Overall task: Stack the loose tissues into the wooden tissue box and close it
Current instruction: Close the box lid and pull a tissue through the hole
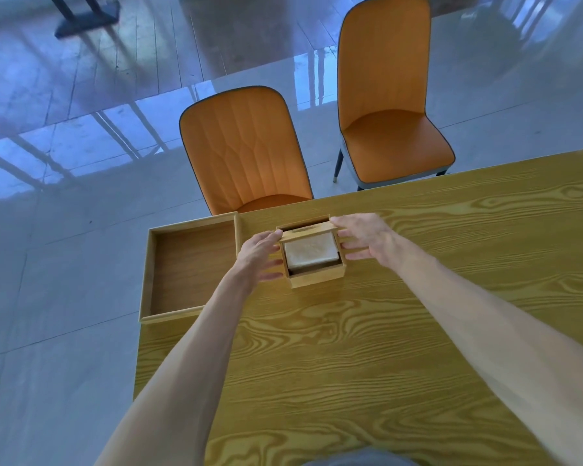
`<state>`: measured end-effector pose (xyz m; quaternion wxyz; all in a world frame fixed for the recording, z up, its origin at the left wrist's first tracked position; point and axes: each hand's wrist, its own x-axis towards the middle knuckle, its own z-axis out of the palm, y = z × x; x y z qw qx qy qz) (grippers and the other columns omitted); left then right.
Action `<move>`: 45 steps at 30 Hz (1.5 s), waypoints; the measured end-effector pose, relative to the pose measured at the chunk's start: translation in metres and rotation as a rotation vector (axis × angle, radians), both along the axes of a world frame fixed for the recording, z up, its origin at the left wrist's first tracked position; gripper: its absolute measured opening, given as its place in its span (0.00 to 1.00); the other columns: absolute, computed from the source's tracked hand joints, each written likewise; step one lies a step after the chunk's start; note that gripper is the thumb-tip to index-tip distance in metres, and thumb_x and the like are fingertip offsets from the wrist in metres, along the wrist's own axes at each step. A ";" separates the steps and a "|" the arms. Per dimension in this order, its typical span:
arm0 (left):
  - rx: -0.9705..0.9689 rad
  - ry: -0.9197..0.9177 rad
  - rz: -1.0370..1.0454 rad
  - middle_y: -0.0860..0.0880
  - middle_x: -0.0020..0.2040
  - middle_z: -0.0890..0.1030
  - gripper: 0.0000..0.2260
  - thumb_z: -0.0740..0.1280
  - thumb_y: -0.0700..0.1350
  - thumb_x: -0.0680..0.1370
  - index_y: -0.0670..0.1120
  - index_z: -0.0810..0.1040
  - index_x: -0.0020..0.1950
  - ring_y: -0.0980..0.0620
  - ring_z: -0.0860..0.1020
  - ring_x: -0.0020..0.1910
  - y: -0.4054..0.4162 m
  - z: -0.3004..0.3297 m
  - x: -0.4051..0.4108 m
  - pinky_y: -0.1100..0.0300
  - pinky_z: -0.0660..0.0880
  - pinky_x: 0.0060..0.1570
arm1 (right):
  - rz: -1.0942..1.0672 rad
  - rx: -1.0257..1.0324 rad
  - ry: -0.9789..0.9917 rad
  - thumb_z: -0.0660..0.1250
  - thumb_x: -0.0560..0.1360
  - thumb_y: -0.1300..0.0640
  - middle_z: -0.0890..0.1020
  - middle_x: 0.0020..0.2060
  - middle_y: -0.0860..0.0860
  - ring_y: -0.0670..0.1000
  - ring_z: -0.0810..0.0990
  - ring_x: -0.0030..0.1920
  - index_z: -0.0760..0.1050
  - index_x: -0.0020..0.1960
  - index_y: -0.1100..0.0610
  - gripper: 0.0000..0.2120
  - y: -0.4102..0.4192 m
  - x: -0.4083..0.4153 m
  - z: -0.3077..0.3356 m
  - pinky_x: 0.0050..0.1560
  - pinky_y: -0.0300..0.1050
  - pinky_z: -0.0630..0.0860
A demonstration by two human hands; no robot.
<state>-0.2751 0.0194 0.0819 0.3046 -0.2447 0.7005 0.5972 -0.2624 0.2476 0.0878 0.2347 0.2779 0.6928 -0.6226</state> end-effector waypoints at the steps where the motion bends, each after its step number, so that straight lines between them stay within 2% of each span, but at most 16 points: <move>1: -0.006 0.006 -0.008 0.45 0.66 0.78 0.24 0.69 0.55 0.78 0.49 0.72 0.72 0.42 0.81 0.58 0.000 -0.001 0.003 0.43 0.80 0.56 | 0.006 0.004 0.004 0.70 0.76 0.49 0.78 0.64 0.57 0.59 0.78 0.61 0.75 0.66 0.56 0.21 0.000 0.002 0.000 0.58 0.57 0.79; 4: -0.036 0.021 -0.031 0.46 0.64 0.79 0.22 0.68 0.55 0.79 0.49 0.73 0.72 0.44 0.82 0.56 0.000 -0.004 0.012 0.44 0.80 0.56 | 0.028 0.018 0.013 0.70 0.77 0.52 0.79 0.63 0.56 0.58 0.78 0.61 0.78 0.59 0.55 0.13 -0.001 0.010 -0.002 0.53 0.53 0.80; 10: -0.056 0.041 -0.032 0.47 0.61 0.81 0.22 0.68 0.53 0.79 0.50 0.72 0.72 0.47 0.83 0.53 0.002 -0.010 0.023 0.49 0.81 0.53 | 0.042 0.042 0.036 0.71 0.77 0.54 0.80 0.60 0.55 0.57 0.79 0.62 0.76 0.64 0.56 0.17 0.000 0.022 -0.009 0.57 0.55 0.80; 14: -0.072 0.057 -0.043 0.47 0.61 0.81 0.23 0.69 0.53 0.79 0.51 0.71 0.72 0.48 0.83 0.54 0.002 -0.014 0.026 0.48 0.80 0.56 | 0.052 0.071 0.060 0.72 0.76 0.53 0.80 0.60 0.54 0.55 0.80 0.60 0.75 0.65 0.55 0.19 0.001 0.027 -0.016 0.52 0.53 0.82; 18: -0.086 0.078 -0.069 0.47 0.58 0.81 0.23 0.69 0.52 0.79 0.50 0.71 0.72 0.48 0.83 0.54 0.001 -0.020 0.030 0.47 0.79 0.58 | 0.063 0.113 0.092 0.72 0.76 0.54 0.80 0.58 0.53 0.50 0.81 0.53 0.74 0.66 0.55 0.19 -0.001 0.029 -0.021 0.50 0.51 0.83; 27: -0.126 0.123 -0.099 0.45 0.62 0.80 0.23 0.69 0.49 0.79 0.49 0.69 0.72 0.48 0.82 0.52 0.003 -0.028 0.030 0.48 0.79 0.56 | 0.093 0.175 0.112 0.71 0.77 0.55 0.80 0.59 0.55 0.52 0.81 0.54 0.70 0.70 0.55 0.23 -0.004 0.032 -0.033 0.42 0.45 0.82; 31: -0.156 0.150 -0.101 0.45 0.60 0.81 0.22 0.70 0.48 0.79 0.49 0.71 0.71 0.46 0.82 0.54 0.003 -0.032 0.029 0.48 0.80 0.54 | 0.120 0.209 0.127 0.71 0.77 0.55 0.82 0.56 0.53 0.53 0.83 0.53 0.70 0.70 0.55 0.23 -0.003 0.032 -0.038 0.43 0.46 0.83; 36: -0.201 0.183 -0.107 0.47 0.57 0.83 0.21 0.70 0.48 0.78 0.49 0.73 0.71 0.45 0.83 0.54 0.005 -0.037 0.028 0.46 0.81 0.54 | 0.183 0.345 0.160 0.72 0.75 0.52 0.83 0.55 0.53 0.56 0.84 0.50 0.72 0.69 0.53 0.24 -0.003 0.032 -0.045 0.50 0.56 0.83; 41: -0.206 0.192 -0.120 0.48 0.56 0.82 0.22 0.71 0.48 0.78 0.50 0.72 0.71 0.48 0.83 0.53 0.004 -0.040 0.026 0.47 0.81 0.54 | 0.301 0.499 0.218 0.72 0.75 0.49 0.81 0.58 0.53 0.55 0.82 0.53 0.70 0.70 0.53 0.26 0.000 0.028 -0.043 0.54 0.54 0.81; 43: -0.197 0.180 -0.115 0.48 0.58 0.81 0.23 0.70 0.49 0.78 0.51 0.71 0.72 0.48 0.82 0.54 0.004 -0.041 0.025 0.47 0.81 0.55 | 0.361 0.694 0.373 0.72 0.75 0.49 0.81 0.55 0.52 0.53 0.82 0.51 0.72 0.68 0.53 0.23 -0.001 0.023 -0.037 0.50 0.50 0.81; 45: -0.189 0.165 -0.104 0.48 0.61 0.79 0.25 0.71 0.51 0.77 0.51 0.69 0.73 0.48 0.81 0.55 0.007 -0.042 0.025 0.48 0.81 0.55 | 0.420 0.853 0.562 0.71 0.76 0.50 0.82 0.50 0.52 0.50 0.81 0.44 0.76 0.63 0.53 0.17 -0.008 0.016 -0.030 0.42 0.48 0.82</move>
